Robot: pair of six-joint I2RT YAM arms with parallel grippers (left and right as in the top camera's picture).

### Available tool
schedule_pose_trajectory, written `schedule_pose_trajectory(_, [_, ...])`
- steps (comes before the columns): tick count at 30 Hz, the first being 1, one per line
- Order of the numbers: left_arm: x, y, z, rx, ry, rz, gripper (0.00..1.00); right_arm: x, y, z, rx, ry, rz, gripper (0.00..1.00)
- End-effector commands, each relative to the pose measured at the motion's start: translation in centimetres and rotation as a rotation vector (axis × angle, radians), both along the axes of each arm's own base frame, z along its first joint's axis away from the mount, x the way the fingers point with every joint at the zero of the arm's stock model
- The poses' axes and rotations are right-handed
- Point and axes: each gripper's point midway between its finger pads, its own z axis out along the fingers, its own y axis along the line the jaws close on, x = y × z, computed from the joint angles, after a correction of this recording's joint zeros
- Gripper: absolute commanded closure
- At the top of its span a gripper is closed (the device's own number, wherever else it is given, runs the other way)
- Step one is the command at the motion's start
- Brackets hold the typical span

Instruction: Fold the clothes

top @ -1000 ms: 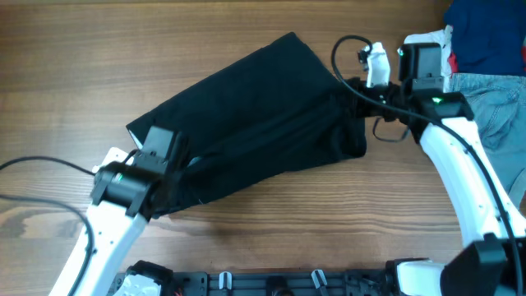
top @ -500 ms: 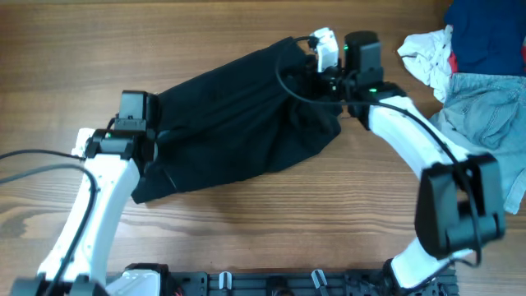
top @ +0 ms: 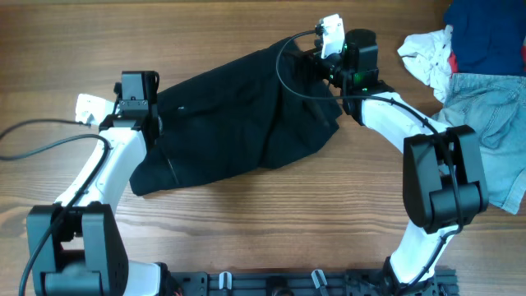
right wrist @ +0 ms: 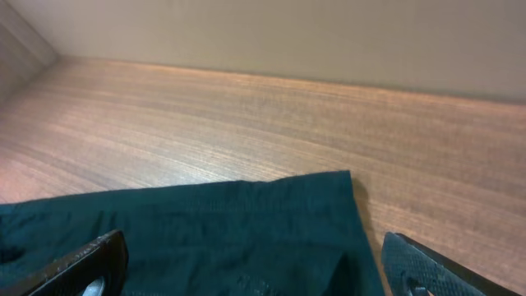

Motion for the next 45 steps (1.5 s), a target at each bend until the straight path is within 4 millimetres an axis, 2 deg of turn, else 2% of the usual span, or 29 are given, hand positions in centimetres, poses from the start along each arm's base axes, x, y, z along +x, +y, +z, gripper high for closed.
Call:
schedule_pose_trajectory(1, [-0.5, 0.1, 2.6, 0.112, 0.102, -0.166, 0.00, -1.0, 0.3, 3.4, 0.027, 0.006, 0.021, 0.00])
schedule_pose_trajectory(4, [-1.0, -1.1, 3.4, 0.079, 0.117, -0.261, 0.00, -2.5, 0.0, 3.9, -0.031, 0.045, 0.045, 0.00])
schedule_pose_trajectory(7, [-1.3, -3.8, 3.9, -0.016, 0.120, -0.430, 0.00, -4.1, -0.3, 3.8, -0.107, 0.099, 0.086, 0.00])
schedule_pose_trajectory(9, [-1.7, -4.9, 4.0, -0.053, 0.127, -0.492, 0.00, -4.8, -0.5, 3.5, -0.153, 0.134, 0.116, 0.00])
schedule_pose_trajectory(16, [-3.7, -5.2, 1.7, -0.085, 0.265, -0.522, 0.00, -7.9, -0.6, 0.2, -0.264, 0.258, 0.216, 0.02])
schedule_pose_trajectory(21, [-4.0, -5.2, 0.9, -0.093, 0.296, -0.520, 0.00, -7.8, 0.0, -1.4, -0.260, 0.273, 0.246, 0.16])
schedule_pose_trajectory(25, [-3.7, -5.2, 1.0, -0.090, 0.285, -0.520, 0.00, -6.4, 1.3, -2.3, -0.208, 0.231, 0.277, 0.20])
schedule_pose_trajectory(30, [-3.8, -5.2, 1.0, -0.092, 0.289, -0.520, 0.00, -6.0, 2.2, -5.5, -0.151, 0.285, 0.294, 0.25])
schedule_pose_trajectory(34, [-3.8, -5.2, 1.0, -0.091, 0.287, -0.520, 0.00, -5.4, 2.6, -6.8, -0.109, 0.305, 0.276, 0.37])
schedule_pose_trajectory(36, [-3.8, -5.2, 1.0, -0.091, 0.287, -0.520, 0.00, -4.9, 2.7, -7.1, -0.098, 0.298, 0.266, 0.50])
schedule_pose_trajectory(39, [-3.8, -5.2, 1.0, -0.091, 0.286, -0.520, 0.00, -4.2, 2.9, -6.7, -0.065, 0.286, 0.240, 0.80])
schedule_pose_trajectory(40, [-3.8, -5.2, 1.0, -0.091, 0.286, -0.520, 0.00, -3.8, 3.0, -6.2, -0.047, 0.276, 0.232, 0.93])
schedule_pose_trajectory(45, [-3.8, -5.2, 1.0, -0.091, 0.286, -0.520, 0.00, -1.9, 4.5, -2.0, 0.019, 0.195, 0.272, 0.96])
